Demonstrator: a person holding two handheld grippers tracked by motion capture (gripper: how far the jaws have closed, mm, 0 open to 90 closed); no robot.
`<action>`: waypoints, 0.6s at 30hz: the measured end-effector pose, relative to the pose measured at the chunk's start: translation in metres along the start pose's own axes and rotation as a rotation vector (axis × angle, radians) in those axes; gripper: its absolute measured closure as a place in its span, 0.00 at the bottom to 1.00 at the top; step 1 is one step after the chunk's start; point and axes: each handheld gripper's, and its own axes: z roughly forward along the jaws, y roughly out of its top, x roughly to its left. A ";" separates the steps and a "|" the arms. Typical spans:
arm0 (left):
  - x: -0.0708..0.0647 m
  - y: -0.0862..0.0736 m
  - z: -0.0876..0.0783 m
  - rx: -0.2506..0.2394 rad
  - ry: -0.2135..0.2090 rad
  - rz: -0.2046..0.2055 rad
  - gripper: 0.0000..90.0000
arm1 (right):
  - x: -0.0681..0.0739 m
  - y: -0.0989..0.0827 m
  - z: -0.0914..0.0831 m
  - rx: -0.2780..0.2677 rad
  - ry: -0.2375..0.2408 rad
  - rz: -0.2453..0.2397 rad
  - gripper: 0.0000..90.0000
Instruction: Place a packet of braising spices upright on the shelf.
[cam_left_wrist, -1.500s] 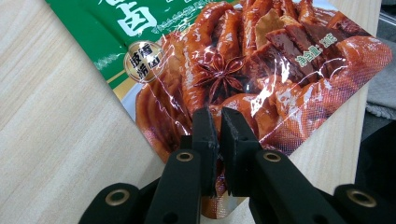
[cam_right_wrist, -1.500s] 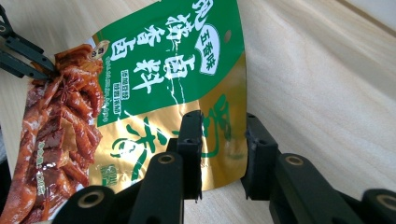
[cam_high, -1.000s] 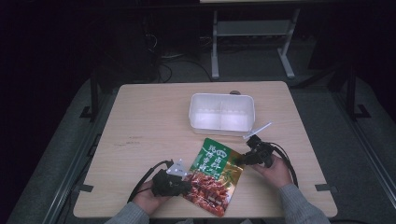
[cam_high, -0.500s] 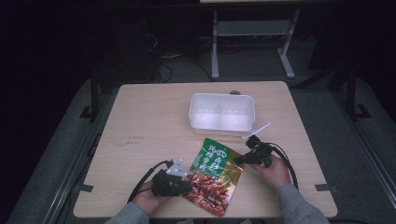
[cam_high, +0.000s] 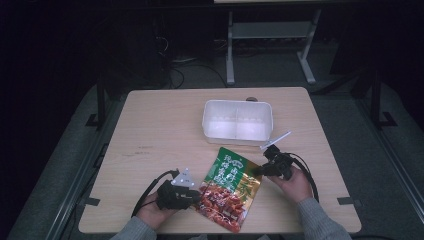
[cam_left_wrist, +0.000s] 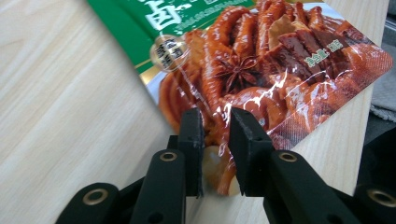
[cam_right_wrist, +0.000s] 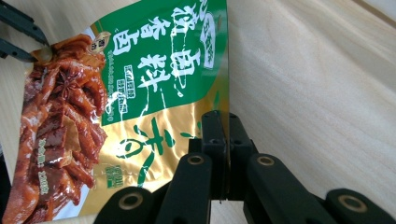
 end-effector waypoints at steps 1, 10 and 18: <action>0.001 -0.001 -0.002 -0.005 0.004 -0.005 0.81 | 0.000 0.000 -0.001 -0.003 0.000 0.001 1.00; 0.012 -0.016 -0.021 -0.021 0.039 -0.040 0.76 | 0.004 -0.001 -0.010 -0.023 0.000 0.005 1.00; 0.019 -0.025 -0.027 -0.037 0.058 -0.077 0.70 | 0.005 0.002 -0.022 -0.041 0.003 0.006 1.00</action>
